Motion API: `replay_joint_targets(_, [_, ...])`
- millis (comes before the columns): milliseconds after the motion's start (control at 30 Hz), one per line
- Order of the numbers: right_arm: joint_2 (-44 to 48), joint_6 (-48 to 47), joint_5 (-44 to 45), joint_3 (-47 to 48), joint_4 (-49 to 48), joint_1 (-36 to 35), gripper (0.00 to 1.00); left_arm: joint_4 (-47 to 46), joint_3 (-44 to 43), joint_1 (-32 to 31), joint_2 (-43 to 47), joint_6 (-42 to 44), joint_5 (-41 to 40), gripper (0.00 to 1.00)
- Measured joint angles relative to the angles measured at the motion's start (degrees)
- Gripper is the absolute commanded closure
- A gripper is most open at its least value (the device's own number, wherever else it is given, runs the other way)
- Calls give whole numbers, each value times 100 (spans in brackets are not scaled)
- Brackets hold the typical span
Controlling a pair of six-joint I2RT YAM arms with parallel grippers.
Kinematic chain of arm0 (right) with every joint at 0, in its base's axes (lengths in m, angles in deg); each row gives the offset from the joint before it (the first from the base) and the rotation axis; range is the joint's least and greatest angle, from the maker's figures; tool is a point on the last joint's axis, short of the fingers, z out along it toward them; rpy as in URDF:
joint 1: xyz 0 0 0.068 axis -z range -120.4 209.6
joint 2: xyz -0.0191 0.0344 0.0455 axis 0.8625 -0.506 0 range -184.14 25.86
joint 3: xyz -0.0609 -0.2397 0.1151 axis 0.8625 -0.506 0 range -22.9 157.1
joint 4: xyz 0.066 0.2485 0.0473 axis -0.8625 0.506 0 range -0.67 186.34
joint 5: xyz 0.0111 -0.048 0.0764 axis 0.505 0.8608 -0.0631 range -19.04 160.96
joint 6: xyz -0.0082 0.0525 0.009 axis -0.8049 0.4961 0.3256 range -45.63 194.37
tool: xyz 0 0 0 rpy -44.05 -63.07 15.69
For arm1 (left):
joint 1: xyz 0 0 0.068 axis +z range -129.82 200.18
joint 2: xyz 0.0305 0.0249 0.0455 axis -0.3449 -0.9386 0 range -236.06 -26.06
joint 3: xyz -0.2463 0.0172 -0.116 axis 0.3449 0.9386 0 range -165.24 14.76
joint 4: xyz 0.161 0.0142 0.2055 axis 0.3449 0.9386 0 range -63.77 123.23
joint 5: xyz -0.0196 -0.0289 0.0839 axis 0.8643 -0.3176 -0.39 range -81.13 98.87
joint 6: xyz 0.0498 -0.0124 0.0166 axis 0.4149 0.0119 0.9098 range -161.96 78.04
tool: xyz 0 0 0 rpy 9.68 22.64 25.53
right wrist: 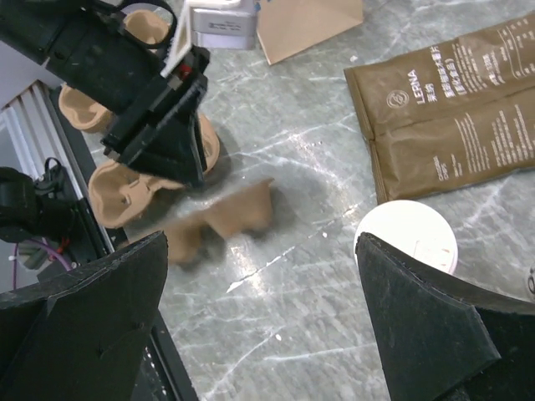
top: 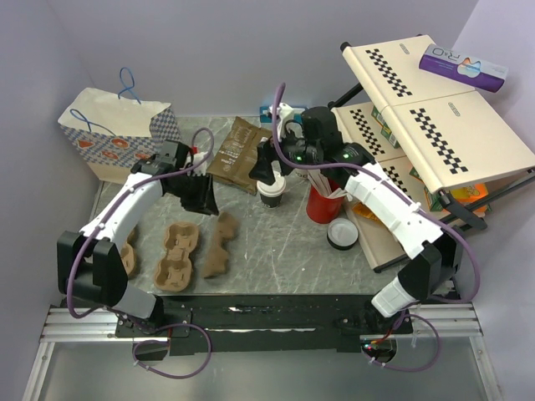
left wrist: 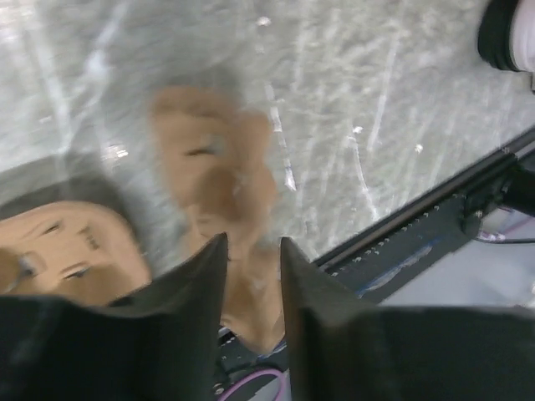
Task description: Pack the takeout coffee
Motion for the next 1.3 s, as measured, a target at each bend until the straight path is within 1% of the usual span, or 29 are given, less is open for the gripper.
replay_joint_targets(100, [162,-42,76,-136,22,0,1,-28,-221,-168,-155,7,144,48])
replay_joint_targets(233, [304,-105,144,-243,33,0,1,39,-892,-155,-201,470,243,44])
replay_joint_targets(267, [323,-125,155,-256,28,0,1,83,-1032,-146,-199,693,297,33])
replay_joint_targets(300, [348,-153,160,-282,13,0,1,170,-1193,-138,-188,1058,356,30])
replay_joint_targets(333, [367,-179,157,-302,15,0,1,271,-1296,-138,-166,1432,433,29])
replay_joint_targets(400, [398,-280,155,-328,17,0,1,625,-1307,-111,-15,2474,496,28])
replay_joint_targets(500, [466,-439,155,-398,15,0,1,957,-599,-79,614,3891,380,27])
replay_joint_targets(600, [535,-562,155,-466,-4,9,1,1196,503,-55,1436,5263,57,28])
replay_joint_targets(667, [599,-588,153,-542,-15,26,1,1239,1008,-55,1727,5871,-142,27])
replay_joint_targets(733, [656,-599,155,-612,-31,48,1,1248,1346,-59,1781,6358,-304,28])
replay_joint_targets(800, [717,-608,155,-680,-31,72,1,1172,1615,-59,1652,6850,-470,28])
replay_joint_targets(1000, [741,-610,151,-691,-7,103,1,682,2114,-59,1403,7606,-765,27])
replay_joint_targets(1200, [741,-610,138,-693,20,131,1,223,2385,-59,946,7910,-920,28])
replay_joint_targets(1300, [741,-610,138,-695,22,155,1,133,2424,-66,800,7971,-935,30])
